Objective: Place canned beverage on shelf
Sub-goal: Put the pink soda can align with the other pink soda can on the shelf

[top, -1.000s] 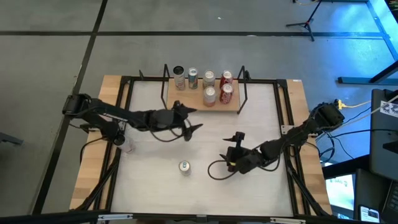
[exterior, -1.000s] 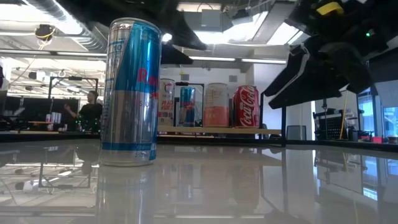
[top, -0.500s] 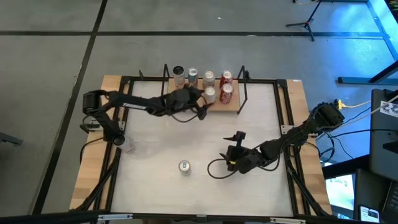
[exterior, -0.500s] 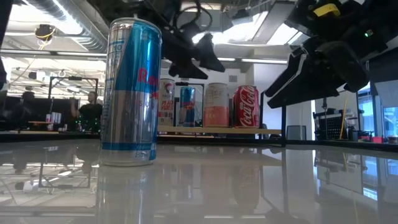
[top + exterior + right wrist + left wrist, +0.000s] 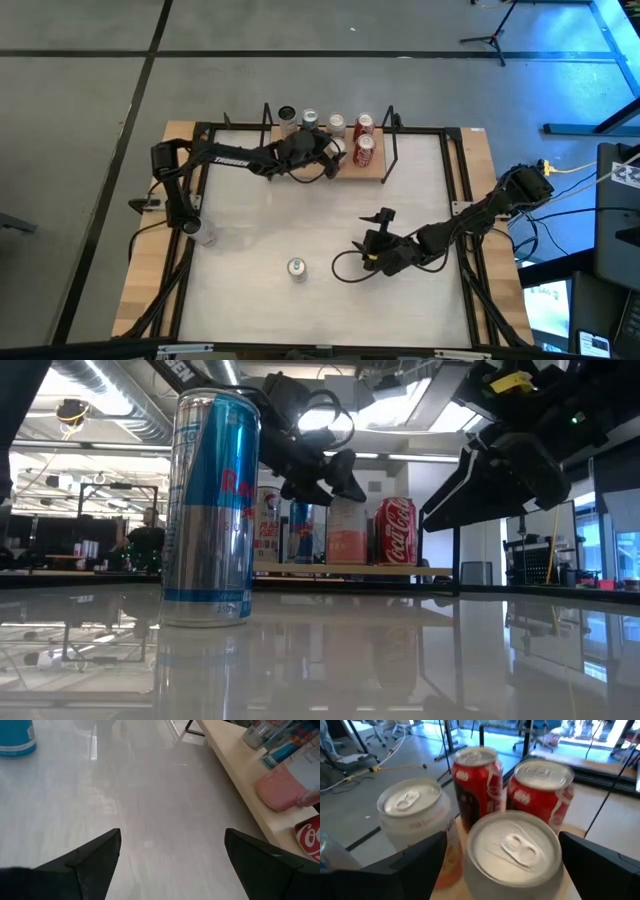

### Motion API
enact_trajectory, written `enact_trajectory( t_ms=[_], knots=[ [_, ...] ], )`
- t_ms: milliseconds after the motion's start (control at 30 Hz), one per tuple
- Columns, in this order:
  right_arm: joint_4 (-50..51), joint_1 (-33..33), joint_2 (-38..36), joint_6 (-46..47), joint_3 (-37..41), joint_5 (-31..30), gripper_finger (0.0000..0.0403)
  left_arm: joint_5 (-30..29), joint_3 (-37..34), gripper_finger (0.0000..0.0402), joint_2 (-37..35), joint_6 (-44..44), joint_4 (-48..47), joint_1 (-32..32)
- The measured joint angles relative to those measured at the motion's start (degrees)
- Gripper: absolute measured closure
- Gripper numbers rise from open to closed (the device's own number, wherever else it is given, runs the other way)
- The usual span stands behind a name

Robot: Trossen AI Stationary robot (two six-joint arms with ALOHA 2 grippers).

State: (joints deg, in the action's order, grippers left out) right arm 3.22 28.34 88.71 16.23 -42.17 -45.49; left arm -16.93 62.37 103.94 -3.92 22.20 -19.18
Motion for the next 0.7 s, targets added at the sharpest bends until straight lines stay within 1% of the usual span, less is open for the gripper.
enact_trajectory(
  t_ms=[267, 700],
  knots=[
    [-0.22, 0.02, 0.00, 0.00, 0.00, 0.02, 0.0052, -0.02, -0.04, 0.0035, 0.03, 0.06, -0.77, -0.21],
    [-0.22, 0.02, 0.00, 0.00, -0.02, 0.04, 0.0052, 0.38, -0.09, 0.0039, 2.62, 0.01, -0.96, -0.32]
  ],
)
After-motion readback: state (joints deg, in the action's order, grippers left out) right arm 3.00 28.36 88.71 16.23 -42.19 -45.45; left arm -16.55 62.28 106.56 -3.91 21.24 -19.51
